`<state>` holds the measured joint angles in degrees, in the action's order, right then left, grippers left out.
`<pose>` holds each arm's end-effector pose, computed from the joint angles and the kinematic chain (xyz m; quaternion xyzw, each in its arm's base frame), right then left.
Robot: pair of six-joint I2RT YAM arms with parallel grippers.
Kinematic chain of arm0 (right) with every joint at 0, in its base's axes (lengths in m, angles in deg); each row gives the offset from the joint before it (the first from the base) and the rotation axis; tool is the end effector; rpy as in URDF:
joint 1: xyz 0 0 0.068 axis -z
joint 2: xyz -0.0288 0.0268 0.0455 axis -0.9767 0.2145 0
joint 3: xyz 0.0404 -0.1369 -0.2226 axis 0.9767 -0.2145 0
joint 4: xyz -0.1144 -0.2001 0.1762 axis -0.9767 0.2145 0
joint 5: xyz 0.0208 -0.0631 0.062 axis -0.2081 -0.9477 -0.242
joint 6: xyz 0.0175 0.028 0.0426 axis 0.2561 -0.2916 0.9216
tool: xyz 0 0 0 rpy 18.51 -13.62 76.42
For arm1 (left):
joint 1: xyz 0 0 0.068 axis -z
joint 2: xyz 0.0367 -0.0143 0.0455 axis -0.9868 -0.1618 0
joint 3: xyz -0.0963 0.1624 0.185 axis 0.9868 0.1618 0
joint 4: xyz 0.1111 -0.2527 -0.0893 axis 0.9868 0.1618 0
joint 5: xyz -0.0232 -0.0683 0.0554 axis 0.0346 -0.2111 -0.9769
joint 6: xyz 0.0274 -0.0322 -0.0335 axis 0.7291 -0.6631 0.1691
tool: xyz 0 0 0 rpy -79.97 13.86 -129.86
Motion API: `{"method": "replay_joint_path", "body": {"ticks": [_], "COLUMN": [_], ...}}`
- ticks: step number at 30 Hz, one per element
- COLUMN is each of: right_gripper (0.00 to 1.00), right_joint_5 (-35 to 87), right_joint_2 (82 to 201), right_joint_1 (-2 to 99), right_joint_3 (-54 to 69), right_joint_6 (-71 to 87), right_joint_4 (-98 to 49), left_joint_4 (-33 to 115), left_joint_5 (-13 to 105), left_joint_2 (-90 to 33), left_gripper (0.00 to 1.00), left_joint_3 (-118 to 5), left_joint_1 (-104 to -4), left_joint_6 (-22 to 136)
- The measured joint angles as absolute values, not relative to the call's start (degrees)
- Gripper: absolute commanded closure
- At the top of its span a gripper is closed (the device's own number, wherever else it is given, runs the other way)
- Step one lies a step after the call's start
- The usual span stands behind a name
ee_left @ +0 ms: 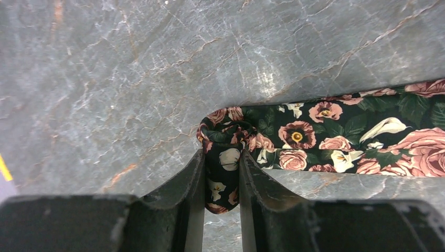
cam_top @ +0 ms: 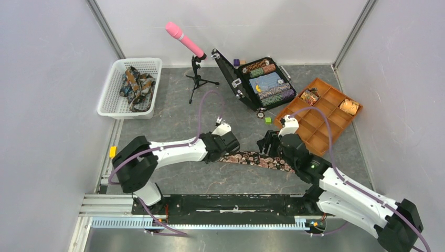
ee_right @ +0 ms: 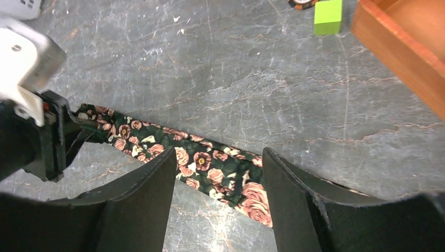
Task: Roll the ties
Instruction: Roll the tie at the center of the board.
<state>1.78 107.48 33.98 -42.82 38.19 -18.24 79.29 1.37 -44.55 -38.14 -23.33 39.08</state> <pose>0.1654 0.1439 0.2047 0.0241 0.8515 0.2359 0.4677 0.1848 -0.2494 0.1517 0.1847 0.9228 0.1305 0.3119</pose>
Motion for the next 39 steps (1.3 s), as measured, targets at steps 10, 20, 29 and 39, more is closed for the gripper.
{"method": "replay_joint_path", "body": {"ticks": [10, 20, 29, 39], "right_gripper": [0.30, 0.29, 0.28, 0.27], "right_joint_5": [-2.9, -4.4, -5.3, -5.3], "right_joint_2": [100.3, 98.5, 98.0, 98.4], "right_joint_1": [34.3, 34.4, 34.5, 34.5], "right_joint_3": [-42.7, -42.0, -41.0, -41.0], "right_joint_6": [38.2, 38.2, 37.5, 37.3], "right_joint_4": [-12.3, -9.1, -7.6, -7.2], "left_joint_4": [89.2, 98.9, 102.0, 102.1], "left_joint_5": [-10.5, -18.0, -18.7, -16.8], "left_joint_2": [-56.3, -68.1, -71.6, -71.7], "left_gripper": [0.77, 0.77, 0.73, 0.66], "left_joint_3": [-45.9, -54.3, -57.1, -57.6], "left_joint_1": [-17.3, -13.3, -12.2, -12.0], "left_joint_6": [38.9, 36.0, 34.3, 33.9]}}
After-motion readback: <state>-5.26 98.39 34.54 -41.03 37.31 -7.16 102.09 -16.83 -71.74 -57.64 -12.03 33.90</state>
